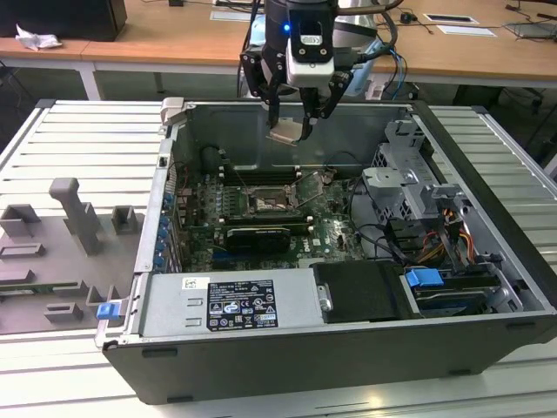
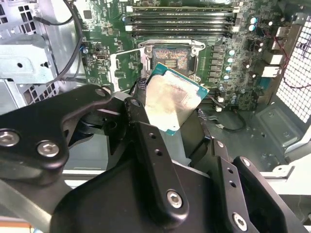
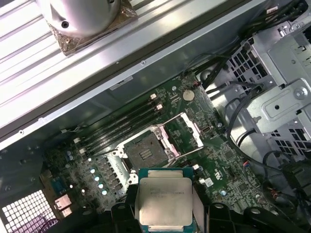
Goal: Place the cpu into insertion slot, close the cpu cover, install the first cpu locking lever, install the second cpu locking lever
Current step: 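Place the cpu into insertion slot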
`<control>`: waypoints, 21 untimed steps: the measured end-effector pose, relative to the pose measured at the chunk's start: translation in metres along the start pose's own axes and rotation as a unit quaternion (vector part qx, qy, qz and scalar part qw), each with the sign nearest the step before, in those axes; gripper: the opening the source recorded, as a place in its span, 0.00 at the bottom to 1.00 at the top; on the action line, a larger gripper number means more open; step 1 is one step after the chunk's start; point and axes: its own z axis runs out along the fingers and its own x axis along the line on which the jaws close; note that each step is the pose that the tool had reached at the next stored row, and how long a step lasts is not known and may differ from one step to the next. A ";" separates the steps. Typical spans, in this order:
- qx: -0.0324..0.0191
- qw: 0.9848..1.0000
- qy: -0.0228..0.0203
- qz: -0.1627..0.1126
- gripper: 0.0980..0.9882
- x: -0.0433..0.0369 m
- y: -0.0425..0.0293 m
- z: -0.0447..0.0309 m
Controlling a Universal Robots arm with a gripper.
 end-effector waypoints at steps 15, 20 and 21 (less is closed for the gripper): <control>0.001 0.998 -0.006 0.055 0.48 0.0002 0.0002 0.0016; 0.001 0.997 -0.008 0.075 0.48 0.0002 0.0002 0.0020; 0.001 0.997 -0.008 0.078 0.48 0.0002 0.0002 0.0021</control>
